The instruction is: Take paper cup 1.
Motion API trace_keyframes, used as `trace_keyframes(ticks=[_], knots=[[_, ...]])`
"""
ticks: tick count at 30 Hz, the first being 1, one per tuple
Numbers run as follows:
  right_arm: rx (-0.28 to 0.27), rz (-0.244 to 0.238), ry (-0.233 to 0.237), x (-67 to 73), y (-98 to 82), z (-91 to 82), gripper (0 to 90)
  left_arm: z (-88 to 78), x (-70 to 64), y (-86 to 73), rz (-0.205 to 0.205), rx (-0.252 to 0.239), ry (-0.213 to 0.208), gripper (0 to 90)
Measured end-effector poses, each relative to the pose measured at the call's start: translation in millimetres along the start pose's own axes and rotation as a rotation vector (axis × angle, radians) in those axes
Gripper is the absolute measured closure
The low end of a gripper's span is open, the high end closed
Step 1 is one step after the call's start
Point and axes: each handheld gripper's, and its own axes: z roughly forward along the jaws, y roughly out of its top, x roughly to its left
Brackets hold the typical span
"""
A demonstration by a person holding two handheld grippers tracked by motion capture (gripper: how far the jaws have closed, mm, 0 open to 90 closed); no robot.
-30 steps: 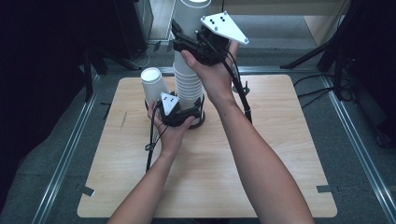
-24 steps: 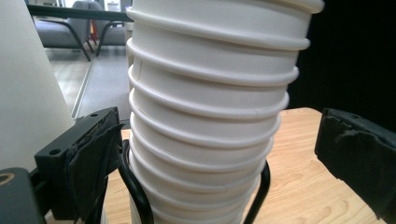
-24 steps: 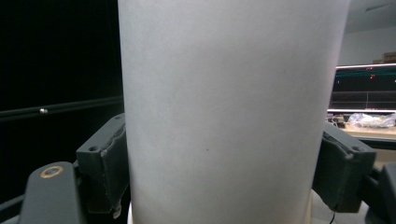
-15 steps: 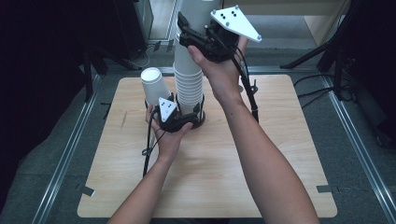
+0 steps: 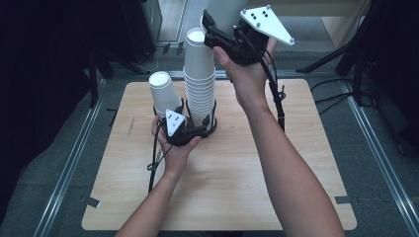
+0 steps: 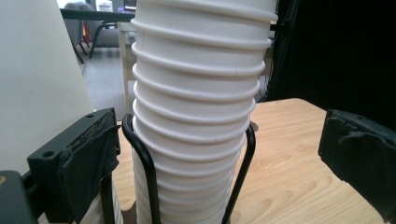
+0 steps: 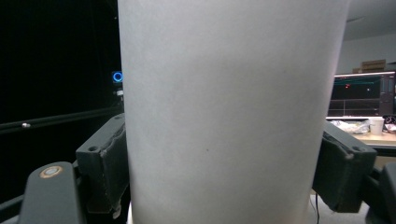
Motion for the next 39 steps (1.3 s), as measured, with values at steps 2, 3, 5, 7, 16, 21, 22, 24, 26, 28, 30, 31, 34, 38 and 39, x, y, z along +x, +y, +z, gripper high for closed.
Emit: trace_keyframes(ticks=[2,3,5,7,16,21,22,24,26,28,30,31,34,38,39], knots=[[-0.002,0.006,-0.007,-4.5,0.3,-2.2,18.0,-3.8,0.2,-1.4,-0.004,-0.001,-0.005,0.0],[-0.003,0.004,-0.012,-7.8,0.2,-3.6,18.1,-5.5,-0.1,-2.3,-0.001,-0.004,-0.006,0.0],[-0.001,0.002,-0.017,-9.7,0.0,-4.5,18.1,-8.2,-0.3,-3.7,0.002,-0.006,-0.005,0.0],[0.001,-0.001,-0.024,-14.7,-1.5,-7.1,18.0,-11.9,0.7,-5.2,-0.004,-0.007,-0.006,0.0],[0.01,-0.01,-0.047,-27.5,-8.1,-16.7,18.0,-21.7,2.6,-7.8,0.016,-0.006,-0.008,0.0],[0.016,-0.022,-0.061,-35.7,-14.2,-25.0,17.9,-28.7,5.1,-10.5,0.018,-0.001,-0.006,0.0],[0.016,-0.022,-0.061,-35.7,-14.2,-25.0,17.9,-28.7,5.1,-10.5,0.018,-0.001,-0.006,0.0],[0.017,-0.027,-0.062,-38.0,-16.5,-28.4,17.9,-31.6,5.6,-12.1,0.019,0.001,-0.008,0.0],[0.018,-0.031,-0.066,-40.1,-18.6,-31.9,17.9,-34.6,6.5,-13.7,0.024,0.005,-0.007,0.0],[0.019,-0.03,-0.066,-42.8,-21.4,-36.2,17.9,-37.4,7.7,-15.3,0.029,0.007,-0.003,0.0],[0.021,-0.032,-0.071,-45.1,-24.2,-39.1,17.8,-40.1,9.4,-16.9,0.028,0.011,0.0,0.0],[0.028,-0.029,-0.075,-47.7,-28.2,-41.9,17.8,-42.5,11.0,-18.9,0.024,0.014,0.006,0.0],[0.034,-0.031,-0.083,-49.9,-32.6,-44.8,17.8,-44.5,12.4,-20.9,0.022,0.018,0.006,0.0],[0.047,-0.042,-0.094,-53.5,-44.0,-52.1,17.8,-49.4,13.8,-22.9,0.016,0.02,0.009,0.0],[0.047,-0.042,-0.094,-53.5,-44.0,-52.1,17.8,-50.6,14.5,-23.0,0.019,0.02,0.008,0.0]])
